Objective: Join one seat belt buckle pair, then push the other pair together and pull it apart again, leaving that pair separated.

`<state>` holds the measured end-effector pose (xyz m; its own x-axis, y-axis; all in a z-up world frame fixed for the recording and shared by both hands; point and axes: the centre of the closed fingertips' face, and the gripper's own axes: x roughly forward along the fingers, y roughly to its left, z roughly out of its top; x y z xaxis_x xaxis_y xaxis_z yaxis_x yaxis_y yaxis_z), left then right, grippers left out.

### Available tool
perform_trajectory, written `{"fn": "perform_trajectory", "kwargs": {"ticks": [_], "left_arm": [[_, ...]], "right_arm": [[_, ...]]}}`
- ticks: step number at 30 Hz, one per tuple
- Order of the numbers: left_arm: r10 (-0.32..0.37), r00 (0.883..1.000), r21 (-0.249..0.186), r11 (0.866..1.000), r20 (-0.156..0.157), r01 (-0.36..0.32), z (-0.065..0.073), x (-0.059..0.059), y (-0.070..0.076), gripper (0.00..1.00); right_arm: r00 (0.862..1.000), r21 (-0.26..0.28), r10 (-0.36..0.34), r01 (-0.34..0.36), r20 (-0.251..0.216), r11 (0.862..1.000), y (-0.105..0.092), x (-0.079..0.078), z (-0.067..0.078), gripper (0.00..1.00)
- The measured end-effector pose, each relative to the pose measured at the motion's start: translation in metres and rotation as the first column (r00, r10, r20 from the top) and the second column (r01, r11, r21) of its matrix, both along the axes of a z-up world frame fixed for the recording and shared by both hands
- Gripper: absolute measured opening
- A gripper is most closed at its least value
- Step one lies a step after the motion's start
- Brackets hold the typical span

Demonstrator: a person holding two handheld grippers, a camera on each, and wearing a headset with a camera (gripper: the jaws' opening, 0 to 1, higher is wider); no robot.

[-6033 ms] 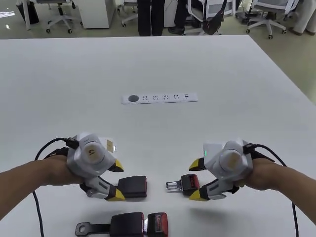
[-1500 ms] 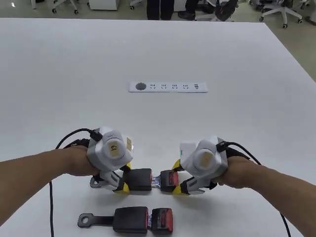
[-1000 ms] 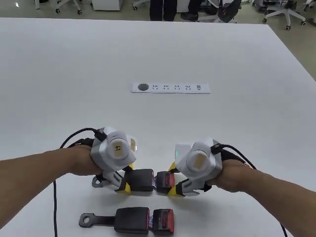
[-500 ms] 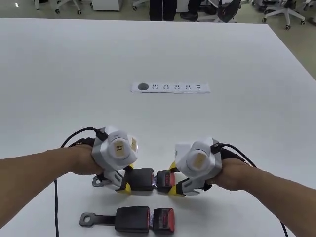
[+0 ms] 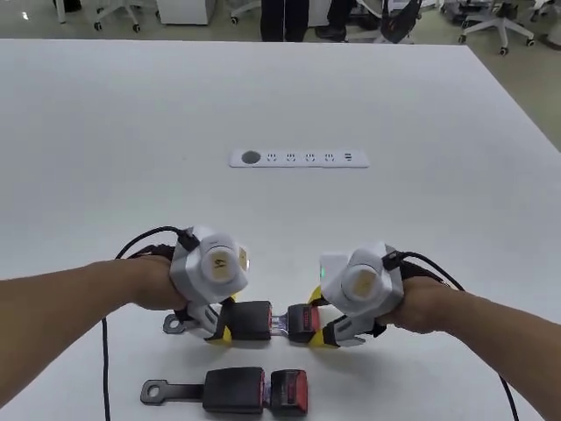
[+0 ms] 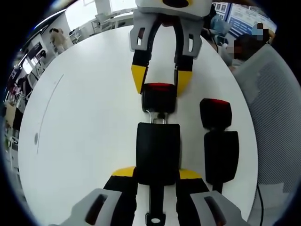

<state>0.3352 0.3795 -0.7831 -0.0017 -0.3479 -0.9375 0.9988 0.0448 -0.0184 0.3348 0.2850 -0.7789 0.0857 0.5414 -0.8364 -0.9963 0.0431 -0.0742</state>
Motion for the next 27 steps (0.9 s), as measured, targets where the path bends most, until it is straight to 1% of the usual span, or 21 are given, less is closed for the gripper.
{"fn": "perform_trajectory", "kwargs": {"ticks": [3,11,15,18,21,23,24,27], "left_arm": [[-0.004,1.000,0.008,1.000,0.000,0.004,0.000,0.000,0.000,0.32],[0.005,1.000,0.006,1.000,-0.002,-0.005,0.000,0.000,0.000,0.32],[0.006,1.000,0.008,1.000,-0.003,-0.006,-0.001,0.001,0.001,0.32],[0.006,1.000,0.012,1.000,-0.003,-0.006,-0.001,0.003,0.001,0.32],[0.004,1.000,0.016,1.000,-0.003,-0.004,-0.001,0.001,0.001,0.32],[0.005,1.000,0.018,1.000,-0.002,-0.005,-0.001,0.001,0.001,0.32],[0.005,1.000,0.019,1.000,-0.002,-0.005,-0.001,0.001,0.001,0.32],[0.006,1.000,0.020,1.000,0.000,-0.006,-0.002,0.001,0.002,0.32]], "right_arm": [[1.000,0.001,0.006,-0.006,0.002,1.000,0.000,0.000,0.000,0.29],[1.000,0.000,0.017,-0.017,0.008,1.000,-0.004,0.000,0.000,0.29],[1.000,-0.011,0.013,-0.013,0.003,1.000,-0.012,0.002,-0.001,0.29],[1.000,-0.021,0.016,-0.016,0.002,1.000,-0.019,-0.001,-0.002,0.29],[1.000,-0.030,0.012,-0.012,0.002,0.999,-0.026,-0.003,-0.001,0.29],[1.000,-0.036,0.010,-0.010,0.002,0.999,-0.031,0.000,-0.002,0.29],[1.000,-0.039,0.011,-0.010,0.002,0.999,-0.032,-0.004,-0.001,0.29],[1.000,-0.049,0.009,-0.009,0.001,0.999,-0.038,-0.004,-0.002,0.30]]}}
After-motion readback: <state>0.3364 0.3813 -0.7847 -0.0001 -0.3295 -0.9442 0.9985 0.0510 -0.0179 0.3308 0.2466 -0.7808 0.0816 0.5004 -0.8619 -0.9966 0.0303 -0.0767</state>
